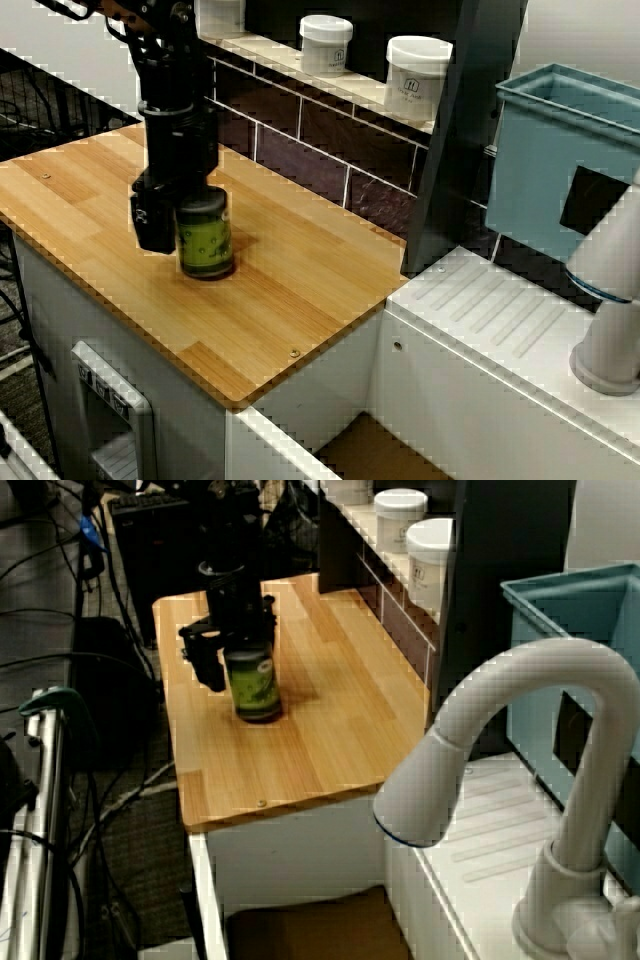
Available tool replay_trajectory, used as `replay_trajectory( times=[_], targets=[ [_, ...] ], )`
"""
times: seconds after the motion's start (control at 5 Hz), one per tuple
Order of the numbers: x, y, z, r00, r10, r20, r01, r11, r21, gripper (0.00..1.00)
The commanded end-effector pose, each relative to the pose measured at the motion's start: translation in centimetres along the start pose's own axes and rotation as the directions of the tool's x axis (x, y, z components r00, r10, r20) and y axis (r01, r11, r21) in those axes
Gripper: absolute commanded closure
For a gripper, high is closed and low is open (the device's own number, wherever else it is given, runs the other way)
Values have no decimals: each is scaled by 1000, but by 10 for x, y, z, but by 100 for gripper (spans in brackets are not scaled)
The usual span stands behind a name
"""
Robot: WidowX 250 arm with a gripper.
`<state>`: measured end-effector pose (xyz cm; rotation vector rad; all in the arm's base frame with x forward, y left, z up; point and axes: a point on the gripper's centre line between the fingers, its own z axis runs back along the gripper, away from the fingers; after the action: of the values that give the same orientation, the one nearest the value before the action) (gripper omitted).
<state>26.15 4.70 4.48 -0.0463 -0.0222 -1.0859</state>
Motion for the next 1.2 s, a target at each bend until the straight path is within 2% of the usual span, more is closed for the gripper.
replay_trajectory(
  times=[0.0, 0.4, 0.6, 0.8, 1.0],
  targets=[
    [-47, 3, 38, 967, 248, -54, -247, 969, 24, 0],
    [-71, 3, 62, 953, 297, -51, -298, 955, -8, 0],
    [-76, 2, 71, 925, 380, -34, -379, 925, 11, 0],
    [-75, 5, 71, 874, 486, -30, -485, 874, 28, 0],
    [-67, 11, 64, 781, 624, -27, -615, 776, 140, 0]
  ],
)
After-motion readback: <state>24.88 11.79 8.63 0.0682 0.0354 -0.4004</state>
